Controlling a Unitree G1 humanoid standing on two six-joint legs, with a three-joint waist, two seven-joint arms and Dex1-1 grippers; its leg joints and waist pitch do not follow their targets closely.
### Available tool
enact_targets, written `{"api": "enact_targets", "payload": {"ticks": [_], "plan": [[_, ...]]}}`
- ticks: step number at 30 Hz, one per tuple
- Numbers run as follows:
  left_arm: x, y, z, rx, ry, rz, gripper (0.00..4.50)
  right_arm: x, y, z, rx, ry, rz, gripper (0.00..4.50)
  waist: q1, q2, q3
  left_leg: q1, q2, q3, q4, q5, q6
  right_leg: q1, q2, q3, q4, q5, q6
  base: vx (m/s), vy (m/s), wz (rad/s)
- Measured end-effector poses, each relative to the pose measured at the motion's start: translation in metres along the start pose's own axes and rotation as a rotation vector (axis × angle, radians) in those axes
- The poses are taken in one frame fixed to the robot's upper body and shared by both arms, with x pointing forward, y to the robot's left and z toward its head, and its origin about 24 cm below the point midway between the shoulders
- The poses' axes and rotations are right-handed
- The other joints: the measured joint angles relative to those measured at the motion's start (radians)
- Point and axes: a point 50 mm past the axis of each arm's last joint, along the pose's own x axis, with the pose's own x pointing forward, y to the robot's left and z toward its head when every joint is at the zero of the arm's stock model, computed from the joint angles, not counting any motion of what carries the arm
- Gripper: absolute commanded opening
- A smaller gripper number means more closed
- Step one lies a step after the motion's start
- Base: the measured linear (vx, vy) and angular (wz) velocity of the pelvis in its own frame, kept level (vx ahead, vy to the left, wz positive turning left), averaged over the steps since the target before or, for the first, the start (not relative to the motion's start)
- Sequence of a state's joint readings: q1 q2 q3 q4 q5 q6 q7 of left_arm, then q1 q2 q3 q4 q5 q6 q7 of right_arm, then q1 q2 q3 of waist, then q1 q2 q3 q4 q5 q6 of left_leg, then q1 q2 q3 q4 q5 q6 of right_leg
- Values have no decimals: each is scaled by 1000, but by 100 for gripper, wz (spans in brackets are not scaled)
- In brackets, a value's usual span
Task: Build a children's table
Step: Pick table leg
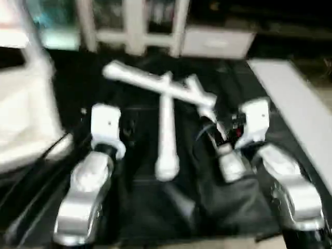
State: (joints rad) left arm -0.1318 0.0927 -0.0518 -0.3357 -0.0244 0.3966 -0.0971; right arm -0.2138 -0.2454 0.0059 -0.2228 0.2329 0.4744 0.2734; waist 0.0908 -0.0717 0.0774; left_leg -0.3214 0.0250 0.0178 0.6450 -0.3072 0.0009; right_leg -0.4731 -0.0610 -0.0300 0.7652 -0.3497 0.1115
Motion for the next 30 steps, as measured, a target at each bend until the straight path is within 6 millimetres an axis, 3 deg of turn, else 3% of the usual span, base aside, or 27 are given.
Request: {"api": "enact_targets", "payload": {"ticks": [1, 2, 3, 4, 6, 7, 9, 10, 11, 12, 14, 15, 18, 23, 26, 30], "plan": [[0, 0, 1, 2, -2, 1, 234, -1, 0, -1, 2, 3, 2, 450, -10, -29, 4, 11, -15, 19, 3, -14, 0, -17, -21, 15, -96, 65, -22, 0, 0, 0], [0, -2, 1, 0, -1, -2, 234, -2, -1, -3, 3, 9, 3, 450, -29, -59, 9, 25, -24, 46, 15, -33, -2, -12, -38, 36, -135, 190, -53, 0, 0, 0], [0, -7, -1, -12, 7, -16, 234, -5, -6, -7, 6, 27, -18, 450, -34, -63, 10, 23, -6, 69, 51, -49, 19, -4, -28, 54, -127, 215, -87, 212, -53, 29], [0, -11, -2, -16, 11, -30, 234, -5, -8, -8, 8, 33, -22, 450, -34, -63, 12, 17, 4, 65, 63, -39, 30, 3, -19, 55, -136, 216, -91, 175, -71, 15], [1, -11, -1, -14, 8, -33, 234, -5, -6, -6, 6, 26, -9, 450, -34, -64, 12, 4, 19, 56, 62, -14, -2, 12, -7, 53, -152, 222, -97, 136, -75, 6], [0, -10, -1, -13, 8, -30, 234, -5, -6, -7, 6, 27, -7, 450, -32, -58, 13, 4, 29, 55, 59, -18, -8, 21, 3, 53, -161, 230, -99, 0, 0, 0], [0, -8, 0, -9, 3, -24, 234, -4, -4, -5, 8, 15, -3, 450, -30, -40, 17, 6, 56, 63, 22, -36, -49, 22, 20, 40, -191, 249, -110, 7, 13, 13], [-2, -6, -3, -5, 16, -16, 234, -2, -1, -5, 16, 11, 10, 450, -31, -39, 20, 5, 62, 71, 23, -32, -49, 19, 21, 32, -190, 251, -142, -48, 32, 18], [-4, -1, -6, 1, 32, 4, 234, 0, 4, -4, 25, 6, 27, 450, -33, -36, 21, 7, 61, 72, 24, -30, -46, 22, 17, 20, -190, 241, -167, -48, 32, 18], [-5, 3, -7, 10, 36, 22, 234, 0, 5, -4, 28, 2, 35, 450, -35, -35, 23, 6, 60, 75, 25, -25, -45, 24, 7, 16, -195, 239, -169, -97, 19, 8], [-5, 3, -7, 8, 36, 25, 234, -1, 4, -4, 26, 2, 33, 450, -42, -35, 24, 7, 64, 85, 22, -20, -37, 29, 0, 17, -197, 224, -145, -101, -5, 19], [-5, 1, -7, 6, 35, 20, 234, -1, 4, -4, 25, 3, 33, 450, -51, -32, 27, 8, 77, 96, 22, -15, -42, 35, 0, 16, -199, 215, -131, -97, -31, 20], [-4, 0, -7, 3, 34, 14, 234, -1, 3, -4, 25, 3, 32, 450, -67, -28, 31, 5, 91, 110, 20, -9, -51, 37, 1, 13, -204, 211, -125, -86, -39, 16], [-4, -2, -7, 3, 34, 7, 234, -1, 3, -4, 25, 3, 31, 450, -87, -28, 32, -2, 97, 108, 18, -2, -59, 36, 1, 5, -204, 210, -124, -55, -31, 4], [-4, -3, -7, 2, 34, 0, 234, -2, 1, -3, 27, -1, 26, 450, -90, -28, 32, -9, 107, 105, 18, 8, -62, 35, 1, -11, -207, 210, -124, 0, 0, 0], [-4, -5, -7, 2, 38, -16, 234, -2, -3, -1, 40, -27, 69, 450, -90, -26, 33, -11, 111, 105, 13, 9, -64, 34, 1, -15, -206, 211, -125, 0, 0, 0]]}}
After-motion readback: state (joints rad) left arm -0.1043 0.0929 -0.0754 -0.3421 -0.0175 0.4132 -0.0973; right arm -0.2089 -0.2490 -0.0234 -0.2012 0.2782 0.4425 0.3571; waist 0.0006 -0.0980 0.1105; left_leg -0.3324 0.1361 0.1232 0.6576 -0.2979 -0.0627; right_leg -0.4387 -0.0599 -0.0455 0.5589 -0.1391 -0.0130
